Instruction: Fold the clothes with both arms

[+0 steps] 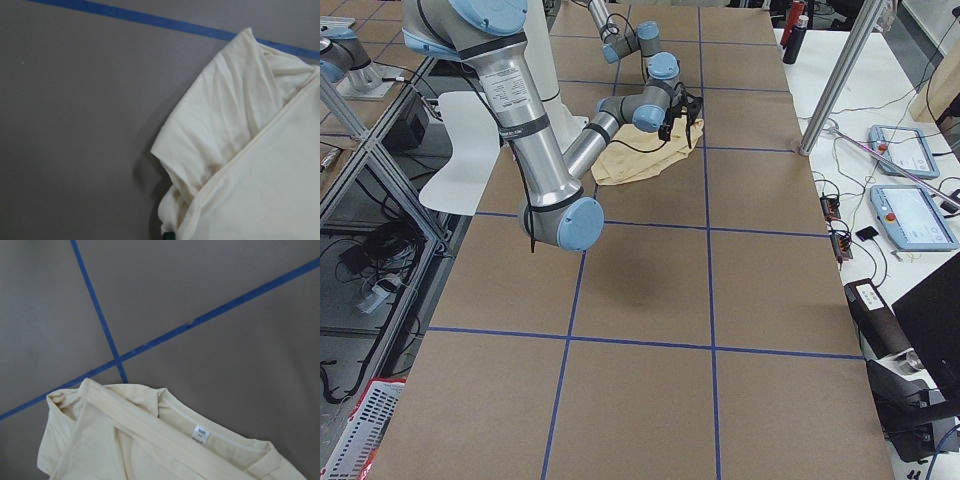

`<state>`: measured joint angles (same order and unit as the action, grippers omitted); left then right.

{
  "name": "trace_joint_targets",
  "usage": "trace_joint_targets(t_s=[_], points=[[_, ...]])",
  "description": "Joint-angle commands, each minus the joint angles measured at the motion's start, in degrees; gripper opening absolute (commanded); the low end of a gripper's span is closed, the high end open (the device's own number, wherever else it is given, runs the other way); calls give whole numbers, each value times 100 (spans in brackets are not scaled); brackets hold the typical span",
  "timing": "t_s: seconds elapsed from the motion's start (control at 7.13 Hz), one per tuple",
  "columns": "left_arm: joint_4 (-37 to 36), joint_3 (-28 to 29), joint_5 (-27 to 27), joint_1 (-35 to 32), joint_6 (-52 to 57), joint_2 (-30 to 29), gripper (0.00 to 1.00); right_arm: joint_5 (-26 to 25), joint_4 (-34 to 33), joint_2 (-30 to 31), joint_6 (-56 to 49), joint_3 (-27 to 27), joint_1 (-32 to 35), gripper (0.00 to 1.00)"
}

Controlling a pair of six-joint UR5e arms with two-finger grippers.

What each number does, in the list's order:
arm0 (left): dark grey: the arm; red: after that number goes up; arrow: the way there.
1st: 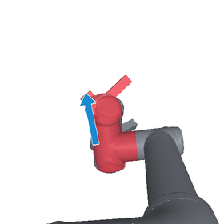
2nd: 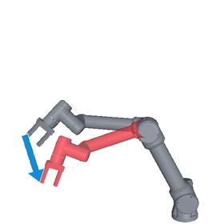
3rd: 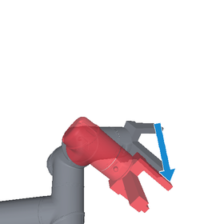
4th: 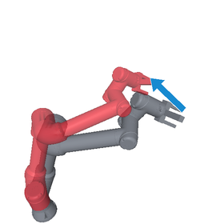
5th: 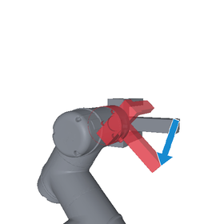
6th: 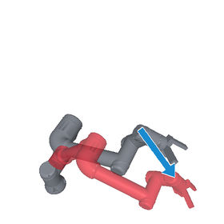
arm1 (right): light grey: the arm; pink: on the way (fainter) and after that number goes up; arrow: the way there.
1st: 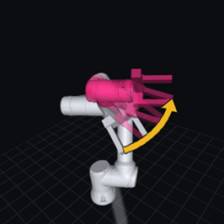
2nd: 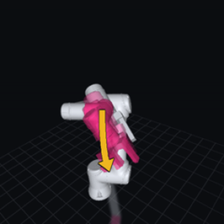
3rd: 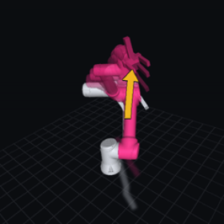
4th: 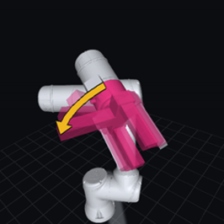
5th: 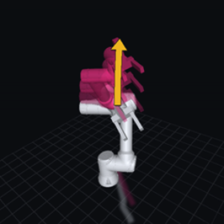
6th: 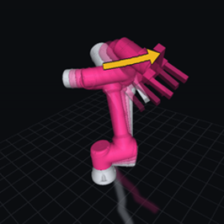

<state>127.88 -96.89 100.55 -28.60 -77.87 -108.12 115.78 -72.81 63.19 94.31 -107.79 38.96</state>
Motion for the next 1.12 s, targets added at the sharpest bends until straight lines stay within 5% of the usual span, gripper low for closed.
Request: trace_joint_targets(t_s=[0.0,0.42,0.98], points=[[-43,21,0,30,-27,-77,0,-3,-5,9,0,12,33,100],[-562,144,-18,-206,87,-455,0,-3,-5,44,-62,29,77,100],[-501,1136,-53,-777,569,-1316,0,-38,-5,61,-62,117,138,100]])
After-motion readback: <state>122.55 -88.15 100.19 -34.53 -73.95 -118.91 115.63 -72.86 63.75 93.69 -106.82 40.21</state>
